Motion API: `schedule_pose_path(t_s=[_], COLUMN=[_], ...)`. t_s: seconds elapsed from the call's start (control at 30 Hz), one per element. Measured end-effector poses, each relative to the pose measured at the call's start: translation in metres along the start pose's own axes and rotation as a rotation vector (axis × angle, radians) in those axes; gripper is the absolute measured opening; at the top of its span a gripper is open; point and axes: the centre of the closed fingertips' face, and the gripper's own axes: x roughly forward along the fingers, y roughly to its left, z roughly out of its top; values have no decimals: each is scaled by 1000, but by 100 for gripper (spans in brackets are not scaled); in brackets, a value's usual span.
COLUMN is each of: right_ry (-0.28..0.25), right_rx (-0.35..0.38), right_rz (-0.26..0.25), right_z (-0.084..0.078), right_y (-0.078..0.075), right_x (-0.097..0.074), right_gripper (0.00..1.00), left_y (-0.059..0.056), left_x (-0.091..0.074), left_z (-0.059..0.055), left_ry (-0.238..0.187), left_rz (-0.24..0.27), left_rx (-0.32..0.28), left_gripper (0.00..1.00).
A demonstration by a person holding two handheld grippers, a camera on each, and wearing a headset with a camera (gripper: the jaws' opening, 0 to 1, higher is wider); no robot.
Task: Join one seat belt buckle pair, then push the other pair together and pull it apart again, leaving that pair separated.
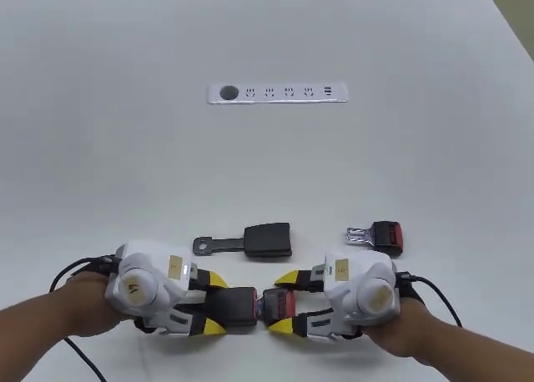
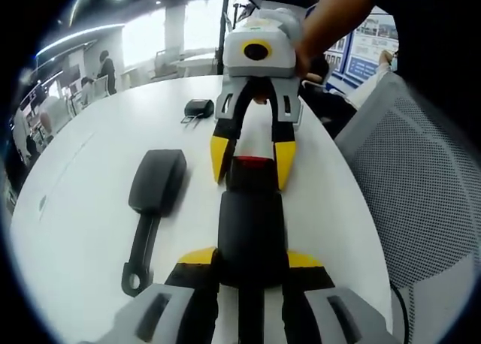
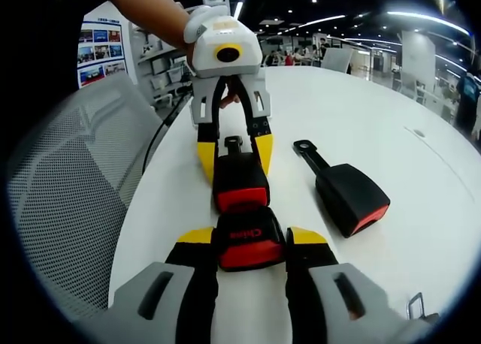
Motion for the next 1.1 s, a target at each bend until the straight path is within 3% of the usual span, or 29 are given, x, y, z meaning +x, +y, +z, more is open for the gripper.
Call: schedule_pose_path(t_s=[0.4,0.73,1.1], right_ry=[-21,-26,20], right_rx=[11,7,-8], right_rz=[-2,-13,-21], right_z=[-2,-2,-2], right_y=[-2,-2,-1], right_x=[0,0,2], right_gripper=[32,33,35], left_y=[2,4,0], left_x=[0,2,4], left_z=[0,-4,-7], left_ry=[-25,-16,56], left_rz=[-18,-19,10], left_rx=[-10,-21,10], left_gripper=[32,32,33])
